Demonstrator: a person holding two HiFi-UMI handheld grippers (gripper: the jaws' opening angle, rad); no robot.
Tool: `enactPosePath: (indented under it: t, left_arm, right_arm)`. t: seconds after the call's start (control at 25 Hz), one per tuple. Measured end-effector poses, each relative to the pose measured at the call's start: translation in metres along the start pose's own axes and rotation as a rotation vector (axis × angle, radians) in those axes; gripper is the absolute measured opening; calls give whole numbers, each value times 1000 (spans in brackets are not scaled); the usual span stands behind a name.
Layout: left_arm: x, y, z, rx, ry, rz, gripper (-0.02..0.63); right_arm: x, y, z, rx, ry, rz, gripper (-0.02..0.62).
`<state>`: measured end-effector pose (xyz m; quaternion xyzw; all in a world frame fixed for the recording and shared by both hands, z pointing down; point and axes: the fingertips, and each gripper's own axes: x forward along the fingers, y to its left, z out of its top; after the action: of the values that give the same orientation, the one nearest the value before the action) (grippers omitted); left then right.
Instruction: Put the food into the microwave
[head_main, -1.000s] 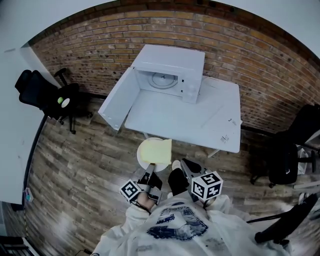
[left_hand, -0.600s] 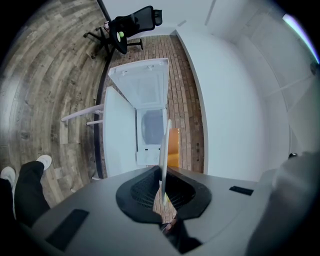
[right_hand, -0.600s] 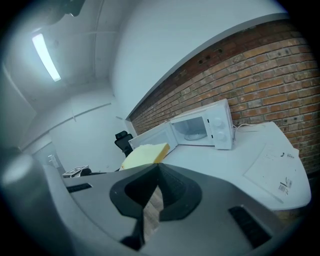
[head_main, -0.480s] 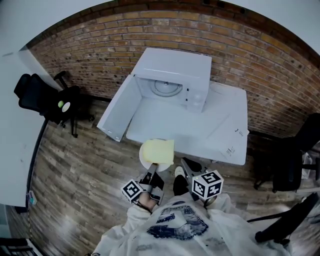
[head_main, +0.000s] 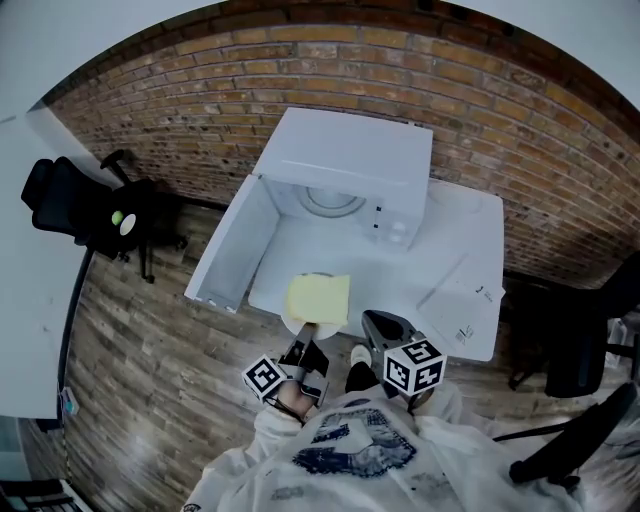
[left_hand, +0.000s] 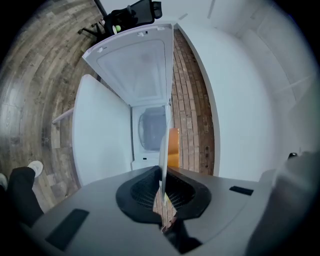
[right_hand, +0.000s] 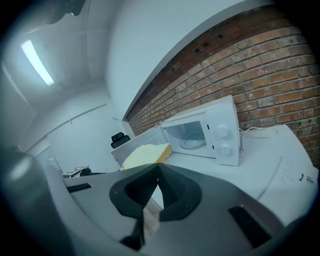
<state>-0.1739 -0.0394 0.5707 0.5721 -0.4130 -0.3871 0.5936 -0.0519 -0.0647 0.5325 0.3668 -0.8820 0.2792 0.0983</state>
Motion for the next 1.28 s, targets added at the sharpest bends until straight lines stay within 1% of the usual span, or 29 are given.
enactPosePath:
  t: [0.32,0.64,0.8,0.96,1.16,1.28]
  left_arm:
    - [61,0,20,-2,-16,7,26]
    - [103,3,31,10,-23,11,26]
    - [117,6,35,16,-27,9,26]
    - [126,20,43,17,-36,41,26]
    - [141,27,51,4,-37,43,26]
    - [148,37,56,1,-34,72,26]
  right_arm:
    - [35,-42,36,-2,6,19,14]
    - [49,-75,60,-1,-12,15,14]
    - [50,-87,66,1,-20,6,14]
    - [49,-93,67,-6,-18,4,14]
    - [48,-106,70,12,-16,-17,14]
    - [51,-107,73,6,-16,-21,14]
